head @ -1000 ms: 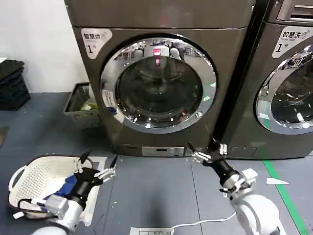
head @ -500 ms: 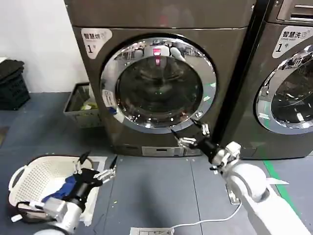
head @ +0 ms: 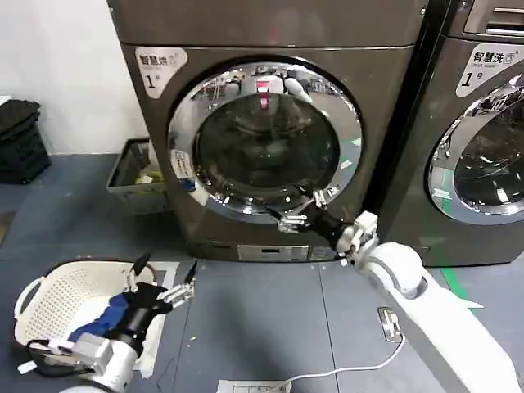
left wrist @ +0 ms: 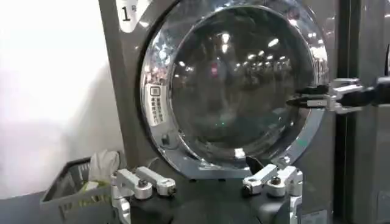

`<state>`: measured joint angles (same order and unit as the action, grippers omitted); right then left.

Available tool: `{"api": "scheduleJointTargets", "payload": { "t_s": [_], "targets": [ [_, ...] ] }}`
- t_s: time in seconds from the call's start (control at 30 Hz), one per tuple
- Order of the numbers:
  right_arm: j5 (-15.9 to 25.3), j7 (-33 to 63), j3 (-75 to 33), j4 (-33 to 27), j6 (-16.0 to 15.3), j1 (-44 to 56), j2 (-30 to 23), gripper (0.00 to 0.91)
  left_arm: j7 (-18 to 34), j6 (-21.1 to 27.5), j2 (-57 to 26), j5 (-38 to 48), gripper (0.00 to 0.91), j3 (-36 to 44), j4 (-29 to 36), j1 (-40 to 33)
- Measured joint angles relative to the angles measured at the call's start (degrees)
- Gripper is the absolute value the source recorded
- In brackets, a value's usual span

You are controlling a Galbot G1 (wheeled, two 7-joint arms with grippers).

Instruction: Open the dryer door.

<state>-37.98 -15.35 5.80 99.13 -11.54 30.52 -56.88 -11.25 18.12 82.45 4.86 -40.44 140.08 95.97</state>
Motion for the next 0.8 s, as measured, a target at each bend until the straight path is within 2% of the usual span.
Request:
{"api": "scheduleJointTargets", "payload": {
  "t_s": [0.8],
  "targets": [
    [-1.73,-3.25,9.9,-12.15,1.14,-12.77,-5.75,0.907,-0.15,-0.05,0.15,-0.05,0.907,-0.05,0.38,-0.1]
  ]
}}
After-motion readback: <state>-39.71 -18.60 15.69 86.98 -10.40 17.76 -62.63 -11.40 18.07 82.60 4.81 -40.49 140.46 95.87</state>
